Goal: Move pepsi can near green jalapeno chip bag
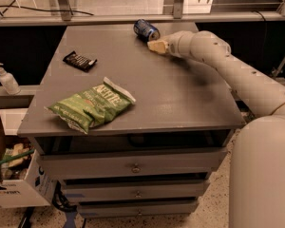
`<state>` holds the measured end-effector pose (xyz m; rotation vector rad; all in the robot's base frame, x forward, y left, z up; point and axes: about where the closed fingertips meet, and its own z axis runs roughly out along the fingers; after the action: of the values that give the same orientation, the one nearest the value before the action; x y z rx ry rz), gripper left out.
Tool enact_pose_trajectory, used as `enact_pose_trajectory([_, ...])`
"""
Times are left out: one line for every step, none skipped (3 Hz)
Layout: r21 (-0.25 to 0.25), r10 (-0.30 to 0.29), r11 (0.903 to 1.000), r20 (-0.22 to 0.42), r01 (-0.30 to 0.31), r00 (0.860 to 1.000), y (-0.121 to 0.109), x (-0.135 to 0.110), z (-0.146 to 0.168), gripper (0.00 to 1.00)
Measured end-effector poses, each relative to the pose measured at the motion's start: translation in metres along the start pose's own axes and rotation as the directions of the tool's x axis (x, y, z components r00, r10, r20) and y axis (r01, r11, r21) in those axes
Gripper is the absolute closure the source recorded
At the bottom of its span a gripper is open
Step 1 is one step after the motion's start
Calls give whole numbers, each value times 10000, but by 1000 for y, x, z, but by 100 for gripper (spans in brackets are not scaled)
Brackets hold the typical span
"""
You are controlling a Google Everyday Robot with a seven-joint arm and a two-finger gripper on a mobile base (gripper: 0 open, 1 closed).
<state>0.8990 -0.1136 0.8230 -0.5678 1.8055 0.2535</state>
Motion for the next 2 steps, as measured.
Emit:
enact_pose_trajectory([1, 3, 10000, 1, -3, 10000, 0, 0, 0, 13])
enact_pose_trajectory([1, 5, 10000, 3, -5, 10000, 0, 0, 0, 0])
